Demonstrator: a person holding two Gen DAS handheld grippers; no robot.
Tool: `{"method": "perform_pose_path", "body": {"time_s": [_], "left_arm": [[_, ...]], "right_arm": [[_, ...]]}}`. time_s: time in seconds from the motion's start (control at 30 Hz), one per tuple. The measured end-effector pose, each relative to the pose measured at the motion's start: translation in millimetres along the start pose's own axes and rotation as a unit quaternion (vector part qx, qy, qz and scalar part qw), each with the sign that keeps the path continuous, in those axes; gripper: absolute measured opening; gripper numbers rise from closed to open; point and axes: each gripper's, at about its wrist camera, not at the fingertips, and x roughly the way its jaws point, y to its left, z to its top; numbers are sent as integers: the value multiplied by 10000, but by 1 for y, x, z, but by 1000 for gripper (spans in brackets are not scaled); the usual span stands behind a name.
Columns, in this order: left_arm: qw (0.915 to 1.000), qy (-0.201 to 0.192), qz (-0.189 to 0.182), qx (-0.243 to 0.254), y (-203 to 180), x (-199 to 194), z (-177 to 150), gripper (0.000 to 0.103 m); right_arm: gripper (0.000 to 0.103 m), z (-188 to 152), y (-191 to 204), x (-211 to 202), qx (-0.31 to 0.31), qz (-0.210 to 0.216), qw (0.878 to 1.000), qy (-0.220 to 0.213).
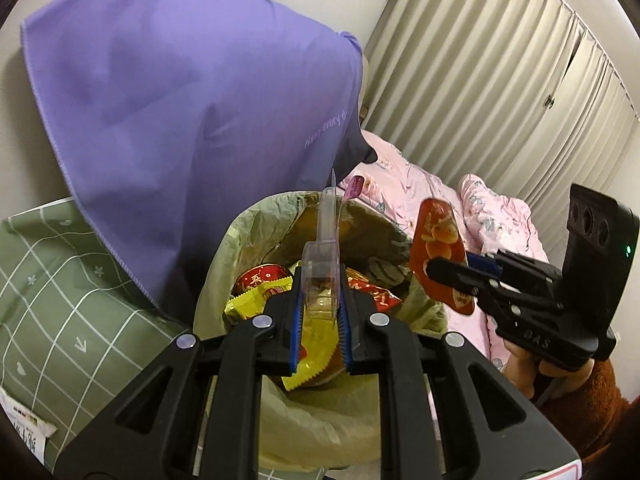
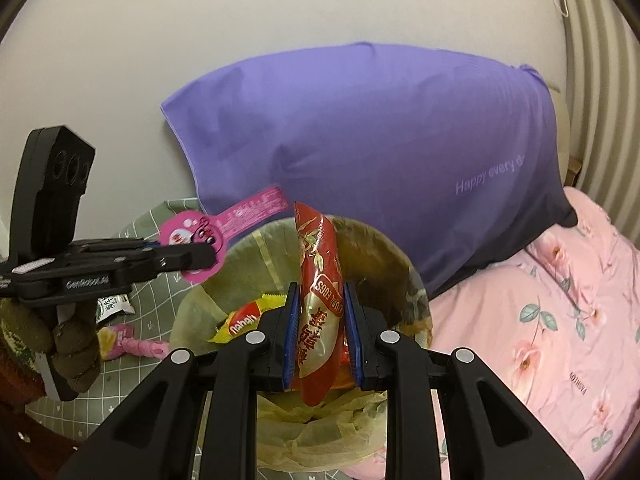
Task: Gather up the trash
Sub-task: 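Open both tools to drop the lollipop and sausage wrapper into the bin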
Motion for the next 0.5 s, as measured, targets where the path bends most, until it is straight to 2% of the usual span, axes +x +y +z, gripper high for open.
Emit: {"method": "perform_pose_path", "body": {"time_s": [0.33, 0.4, 0.43, 0.47, 0.5], "left_arm": [[9992, 402, 1, -52, 18, 34, 1, 14], [9991, 415, -2, -121, 21, 35, 3, 20], [9991, 389, 35, -142, 23, 35, 4, 29], [9992, 343, 76, -164, 24, 33, 4, 34], [9994, 297, 94, -178, 24, 31, 4, 35]], "right_arm": [[21, -22, -3, 16, 147, 195, 9995, 192], [22, -26, -2, 20, 157, 223, 9993, 243], [22, -27, -2, 21, 156, 229, 9993, 256], [22, -29, -1, 24, 157, 240, 9992, 282], [23, -30, -1, 25, 157, 240, 9991, 297]]}}
